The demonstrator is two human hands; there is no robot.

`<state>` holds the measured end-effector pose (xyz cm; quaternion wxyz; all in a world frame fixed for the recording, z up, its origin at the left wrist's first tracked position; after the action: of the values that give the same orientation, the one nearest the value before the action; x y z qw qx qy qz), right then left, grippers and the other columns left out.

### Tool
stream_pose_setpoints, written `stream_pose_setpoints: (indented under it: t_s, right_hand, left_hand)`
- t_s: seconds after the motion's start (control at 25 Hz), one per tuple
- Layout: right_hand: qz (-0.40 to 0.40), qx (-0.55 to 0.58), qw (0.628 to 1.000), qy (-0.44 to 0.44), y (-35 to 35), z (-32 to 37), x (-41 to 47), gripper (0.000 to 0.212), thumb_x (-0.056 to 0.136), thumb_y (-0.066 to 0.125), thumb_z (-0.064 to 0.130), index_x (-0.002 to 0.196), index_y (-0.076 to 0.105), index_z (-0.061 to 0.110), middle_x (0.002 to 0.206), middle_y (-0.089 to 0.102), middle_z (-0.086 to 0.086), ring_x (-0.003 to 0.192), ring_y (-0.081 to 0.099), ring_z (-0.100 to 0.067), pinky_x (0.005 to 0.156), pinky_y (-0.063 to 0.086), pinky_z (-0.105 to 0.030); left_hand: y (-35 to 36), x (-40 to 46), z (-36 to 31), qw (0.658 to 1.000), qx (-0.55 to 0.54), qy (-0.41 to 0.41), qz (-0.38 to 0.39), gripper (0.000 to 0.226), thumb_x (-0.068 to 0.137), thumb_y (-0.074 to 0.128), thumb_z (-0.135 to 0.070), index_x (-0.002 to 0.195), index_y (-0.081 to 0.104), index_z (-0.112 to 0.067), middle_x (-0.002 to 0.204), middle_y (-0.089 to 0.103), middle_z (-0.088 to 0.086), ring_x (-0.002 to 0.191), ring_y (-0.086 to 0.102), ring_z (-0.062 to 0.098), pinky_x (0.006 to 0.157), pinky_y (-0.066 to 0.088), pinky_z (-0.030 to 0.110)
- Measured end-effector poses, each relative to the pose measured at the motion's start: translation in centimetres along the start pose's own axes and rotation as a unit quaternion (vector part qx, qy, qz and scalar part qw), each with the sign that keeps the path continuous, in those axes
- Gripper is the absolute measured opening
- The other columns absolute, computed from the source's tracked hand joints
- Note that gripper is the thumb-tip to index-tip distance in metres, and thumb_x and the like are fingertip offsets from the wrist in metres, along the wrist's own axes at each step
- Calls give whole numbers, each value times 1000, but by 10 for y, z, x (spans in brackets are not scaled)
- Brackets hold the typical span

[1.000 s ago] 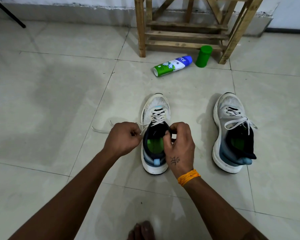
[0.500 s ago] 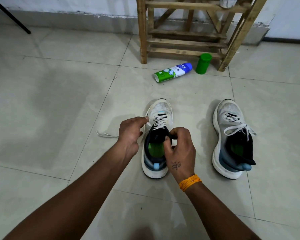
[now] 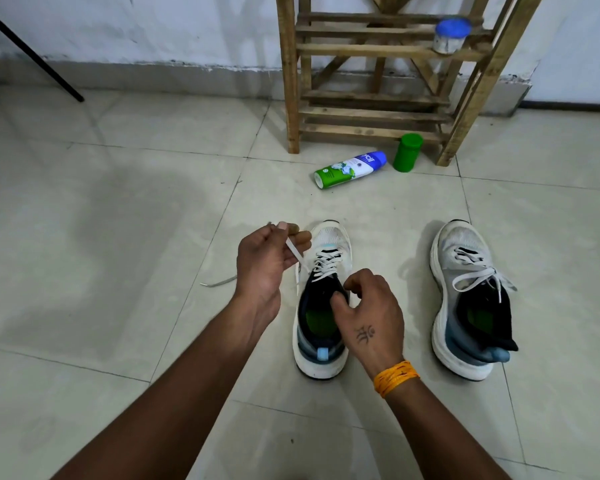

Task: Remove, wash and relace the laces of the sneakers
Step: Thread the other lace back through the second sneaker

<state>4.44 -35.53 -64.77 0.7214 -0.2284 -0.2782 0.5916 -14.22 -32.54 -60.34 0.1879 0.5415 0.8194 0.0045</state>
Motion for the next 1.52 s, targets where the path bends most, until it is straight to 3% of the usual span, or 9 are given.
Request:
stream_pose_setpoints:
  t_s: [0.16,0.32,0.48,0.6,0.8,1.08,1.2,1.32,1.52]
  right_hand:
    - [22,79,997,16,-14,42,18,6,91,66,33,93,67,28,66,59,10,66,57,-10,62,46,-31]
    - [209,394,888,110,8,80,22,15,102,60,21,93,72,17,53,51,14,50,46,-3,52,37,-20]
    - [153,131,979,32,7,67,37,26,99,58,23,75,64,20,66,63,3,68,62,-20,62,41,-31]
    - [137,-93,985,-50,5,65,32,23,100,55,31,80,57,22,81,69,-5,82,64,-30,62,37,-36]
    - [190,364,911,46,6,87,31,20,103,59,26,88,65,14,57,51,7,53,45,-12,57,37,-31]
    - [256,49,965,-11,16,63,30,43,95,67,32,54,54,27,50,48,10,57,47,-12,63,38,-30]
    - [213,195,957,5,7,79,32,20,98,66,36,81,69,26,58,57,10,59,53,-8,63,41,-27]
    - [186,318,929,38,6,86,36,32,102,61,27,76,64,10,58,56,5,56,50,-10,60,41,-28]
    - [261,235,936,33,20,73,26,35,97,60,17,63,67,17,54,62,4,55,56,-8,65,46,-26]
  left_hand:
    - [14,-14,-26,996,53,71,12,26,107,52,-19,100,70,-1,93,79,14,93,77,29,88,60,37]
    - [30,-20,-49,992,78,95,38,27,107,50,-18,98,69,-1,90,78,12,90,77,25,80,62,37]
    - [35,-19,-72,990,72,112,54,28,109,48,-22,98,70,-6,92,79,11,93,77,25,88,60,37]
    - [35,-13,-78,989,79,110,57,28,109,48,-21,100,70,-5,92,79,12,92,77,26,87,60,36]
    - [42,-19,-70,989,87,82,88,26,107,49,-18,99,69,-5,91,78,14,88,76,25,79,60,37]
    - [38,-11,-73,989,88,84,79,27,108,46,-17,98,69,-6,92,79,13,92,76,28,91,60,40]
    - [39,-12,-63,991,84,67,81,27,108,46,-16,98,68,-5,89,78,14,87,76,27,86,60,40]
    - [43,-13,-59,992,76,54,85,27,108,46,-17,99,68,-4,89,77,14,87,75,26,84,59,41]
    - [39,-8,-58,991,85,52,85,27,108,45,-15,102,68,-1,90,77,15,84,75,24,83,60,36]
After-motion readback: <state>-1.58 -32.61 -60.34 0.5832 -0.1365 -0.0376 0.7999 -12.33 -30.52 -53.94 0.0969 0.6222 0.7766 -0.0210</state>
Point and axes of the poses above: each hand's wrist, its own x-axis towards the middle knuckle, its own y-axis out of the palm, z = x × y, the point moved 6 cm from there along x, towards the middle knuckle
